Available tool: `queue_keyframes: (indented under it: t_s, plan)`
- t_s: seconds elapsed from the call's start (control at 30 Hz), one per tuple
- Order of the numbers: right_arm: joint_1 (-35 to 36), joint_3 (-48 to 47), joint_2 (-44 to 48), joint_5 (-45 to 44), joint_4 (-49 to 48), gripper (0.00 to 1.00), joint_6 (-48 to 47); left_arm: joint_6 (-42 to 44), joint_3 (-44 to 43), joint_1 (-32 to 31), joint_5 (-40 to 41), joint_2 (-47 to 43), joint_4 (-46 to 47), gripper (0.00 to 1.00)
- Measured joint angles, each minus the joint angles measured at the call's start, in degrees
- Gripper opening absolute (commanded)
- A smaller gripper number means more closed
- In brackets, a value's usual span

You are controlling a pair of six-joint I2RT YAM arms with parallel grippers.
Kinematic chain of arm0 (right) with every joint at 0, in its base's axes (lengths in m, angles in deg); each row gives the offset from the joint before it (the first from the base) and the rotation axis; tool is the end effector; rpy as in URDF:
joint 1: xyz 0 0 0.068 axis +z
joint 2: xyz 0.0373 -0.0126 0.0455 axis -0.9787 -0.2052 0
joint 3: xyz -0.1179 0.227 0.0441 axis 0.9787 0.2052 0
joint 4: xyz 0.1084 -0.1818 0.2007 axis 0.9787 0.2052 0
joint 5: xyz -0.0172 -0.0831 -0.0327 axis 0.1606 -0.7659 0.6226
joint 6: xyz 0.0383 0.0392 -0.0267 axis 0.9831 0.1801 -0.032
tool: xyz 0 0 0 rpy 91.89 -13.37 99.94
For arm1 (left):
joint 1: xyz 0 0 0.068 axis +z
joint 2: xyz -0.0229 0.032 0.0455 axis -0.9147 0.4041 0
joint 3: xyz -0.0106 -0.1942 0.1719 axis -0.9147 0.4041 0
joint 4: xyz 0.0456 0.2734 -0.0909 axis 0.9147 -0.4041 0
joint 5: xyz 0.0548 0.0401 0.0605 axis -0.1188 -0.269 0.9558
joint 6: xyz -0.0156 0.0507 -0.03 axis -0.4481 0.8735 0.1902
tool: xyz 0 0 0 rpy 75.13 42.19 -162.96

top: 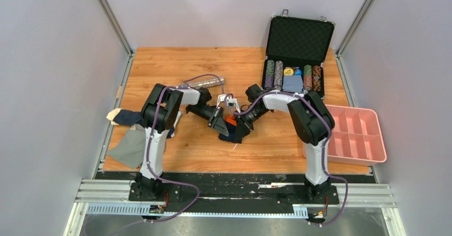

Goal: Roll the underwear
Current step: Roll the underwear to the center of the board.

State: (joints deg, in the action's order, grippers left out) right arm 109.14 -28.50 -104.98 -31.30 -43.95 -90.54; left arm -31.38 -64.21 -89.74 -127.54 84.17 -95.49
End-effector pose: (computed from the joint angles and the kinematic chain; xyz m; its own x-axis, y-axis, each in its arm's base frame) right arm 0.3050 0.2274 0.0936 -0.4417 -0.6686 -0.5983 -0.8132 0.0166 0.5817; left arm 0.3321 -0.1936 0.0521 -0.8176 0.4671 -0.3365 0.3948 0.0295 -0.9183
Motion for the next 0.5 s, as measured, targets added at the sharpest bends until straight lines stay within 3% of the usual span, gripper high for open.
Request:
queue_keyframes:
  t_s: [0.1,0.3,0.5]
  plan:
    - [-2.5,-2.6,-4.6,6.4,2.4,0.02,1.8,-2.9,-1.2,0.7,-0.6,1.2,-0.6,0.16]
    - [-5.4,-5.5,-9.2,10.8,6.7,0.02,7.0,-4.3,-3.5,1.1,0.5,1.8,-1.0,0.35]
    - [-6.7,-5.5,-11.1,12.1,9.1,0.02,10.8,-21.9,6.4,3.4,10.0,-6.7,16.7,0.46]
